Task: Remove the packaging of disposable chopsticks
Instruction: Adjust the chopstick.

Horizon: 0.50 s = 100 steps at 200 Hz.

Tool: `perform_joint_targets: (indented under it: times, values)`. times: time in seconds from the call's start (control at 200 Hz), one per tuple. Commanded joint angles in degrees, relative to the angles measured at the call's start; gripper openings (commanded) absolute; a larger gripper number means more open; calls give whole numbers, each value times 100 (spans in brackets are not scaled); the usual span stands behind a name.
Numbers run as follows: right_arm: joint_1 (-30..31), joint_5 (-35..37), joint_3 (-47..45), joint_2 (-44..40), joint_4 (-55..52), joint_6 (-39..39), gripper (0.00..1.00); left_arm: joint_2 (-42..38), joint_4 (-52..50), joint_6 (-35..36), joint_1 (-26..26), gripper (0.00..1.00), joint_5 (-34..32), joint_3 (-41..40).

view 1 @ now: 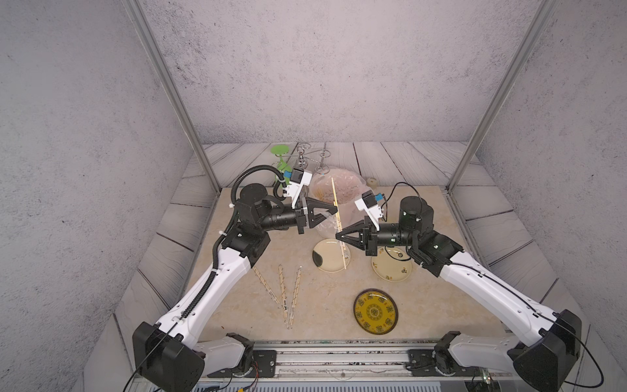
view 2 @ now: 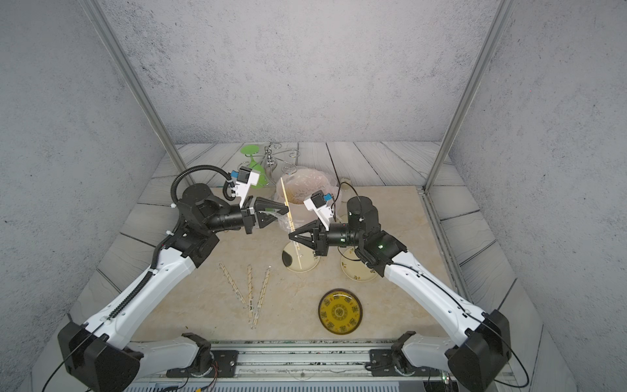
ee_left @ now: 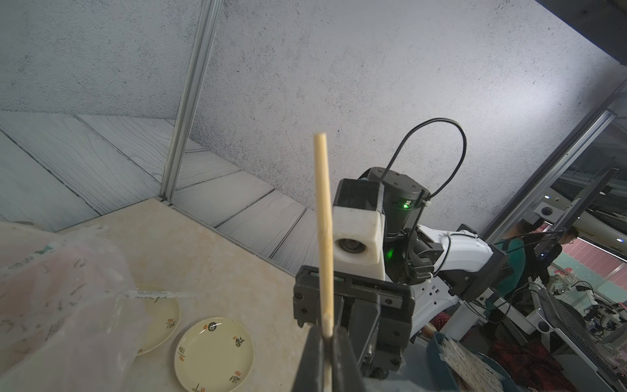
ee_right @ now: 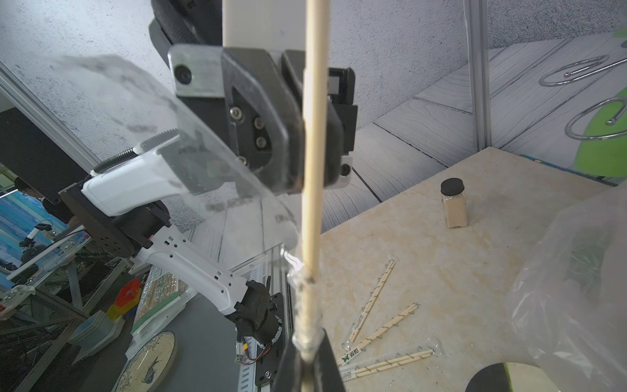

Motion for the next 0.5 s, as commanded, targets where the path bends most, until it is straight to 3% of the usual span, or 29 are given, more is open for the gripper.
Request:
perform_joint_targets:
  times: [0.0,0.495]
  values:
    - [77,-465,-189,-67,-48,78,0,-135,311,-22,68,0,-425,-59]
    - [340,-718,-447,2,-453,-134,0,-321,722,-358,435,0,-620,-203]
